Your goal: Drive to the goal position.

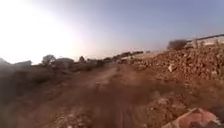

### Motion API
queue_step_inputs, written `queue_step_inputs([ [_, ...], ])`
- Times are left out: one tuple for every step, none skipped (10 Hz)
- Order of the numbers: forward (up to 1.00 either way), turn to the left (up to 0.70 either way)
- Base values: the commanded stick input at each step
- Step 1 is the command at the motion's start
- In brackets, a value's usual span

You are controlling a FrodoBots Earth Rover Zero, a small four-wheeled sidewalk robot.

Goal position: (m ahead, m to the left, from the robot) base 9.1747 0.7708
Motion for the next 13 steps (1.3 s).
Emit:
queue_step_inputs([
  [0.69, 0.0],
  [0.69, 0.0],
  [0.69, 0.0],
  [0.69, 0.0],
  [0.69, 0.0],
  [0.69, 0.0],
  [0.69, 0.0],
  [0.69, 0.0],
  [0.69, 0.0],
  [0.69, 0.0],
  [0.69, 0.0],
  [0.69, 0.0],
  [0.69, 0.0],
])
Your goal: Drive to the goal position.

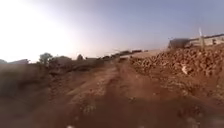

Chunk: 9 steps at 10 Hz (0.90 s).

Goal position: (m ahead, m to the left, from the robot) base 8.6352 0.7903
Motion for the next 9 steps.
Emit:
queue_step_inputs([
  [0.69, 0.0],
  [0.69, 0.0],
  [0.69, 0.0],
  [0.69, 0.0],
  [0.69, 0.0],
  [0.69, 0.0],
  [0.69, 0.0],
  [0.69, 0.0],
  [0.69, 0.0],
])
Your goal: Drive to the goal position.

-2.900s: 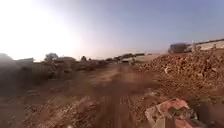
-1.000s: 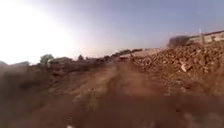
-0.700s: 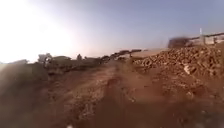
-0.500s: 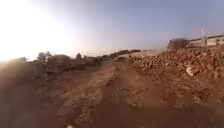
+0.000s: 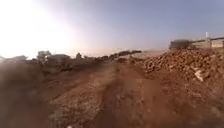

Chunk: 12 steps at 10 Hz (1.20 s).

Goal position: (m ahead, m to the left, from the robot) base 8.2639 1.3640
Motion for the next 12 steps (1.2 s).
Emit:
queue_step_inputs([
  [0.69, 0.0],
  [0.69, -0.13],
  [0.69, -0.3],
  [0.69, -0.35],
  [0.69, -0.35],
  [0.69, -0.16],
  [0.69, 0.0],
  [0.69, 0.0],
  [0.69, 0.0],
  [0.69, 0.0],
  [0.69, 0.0],
  [0.69, 0.0],
])
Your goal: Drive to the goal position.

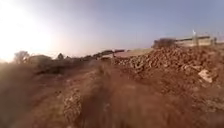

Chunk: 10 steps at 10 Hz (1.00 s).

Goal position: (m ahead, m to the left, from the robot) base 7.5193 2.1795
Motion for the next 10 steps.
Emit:
queue_step_inputs([
  [0.69, 0.0],
  [0.69, 0.0],
  [0.69, 0.0],
  [0.69, 0.0],
  [0.69, 0.0],
  [0.69, 0.0],
  [0.69, 0.0],
  [0.69, 0.0],
  [0.69, 0.0],
  [0.69, 0.0],
])
